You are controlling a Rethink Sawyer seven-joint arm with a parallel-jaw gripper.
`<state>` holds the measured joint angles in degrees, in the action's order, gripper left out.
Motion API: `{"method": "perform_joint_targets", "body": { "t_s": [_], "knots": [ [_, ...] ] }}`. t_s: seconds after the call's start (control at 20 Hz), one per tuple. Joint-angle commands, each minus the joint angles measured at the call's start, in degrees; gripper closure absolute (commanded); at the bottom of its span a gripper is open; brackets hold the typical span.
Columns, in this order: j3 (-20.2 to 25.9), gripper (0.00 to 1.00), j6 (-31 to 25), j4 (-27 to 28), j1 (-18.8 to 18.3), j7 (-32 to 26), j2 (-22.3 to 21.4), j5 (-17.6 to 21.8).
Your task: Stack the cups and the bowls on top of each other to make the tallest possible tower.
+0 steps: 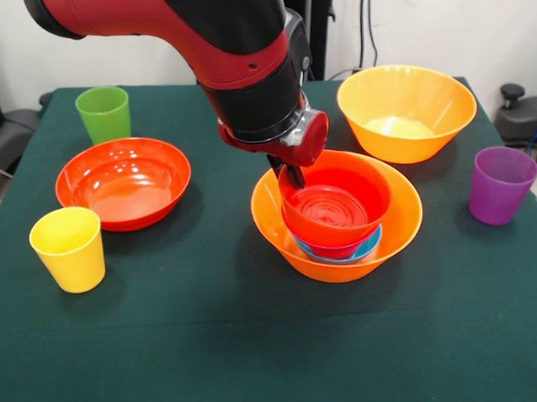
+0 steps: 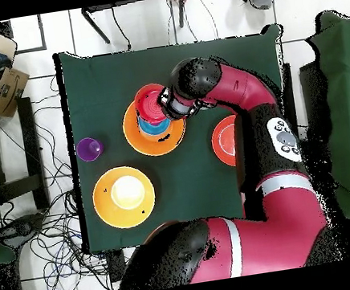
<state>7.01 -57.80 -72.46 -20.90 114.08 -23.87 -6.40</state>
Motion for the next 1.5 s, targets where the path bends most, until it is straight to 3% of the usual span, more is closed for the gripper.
{"method": "perform_joint_targets", "body": {
  "t_s": [0.05, 1.5],
  "knots": [
    [3.3, 1.0, -0.4, -1.7, -0.4, -1.3, 1.8, 2.1],
    [3.5, 1.0, -2.6, 0.5, -0.5, -1.6, 2.9, 2.1]
  ]
}}
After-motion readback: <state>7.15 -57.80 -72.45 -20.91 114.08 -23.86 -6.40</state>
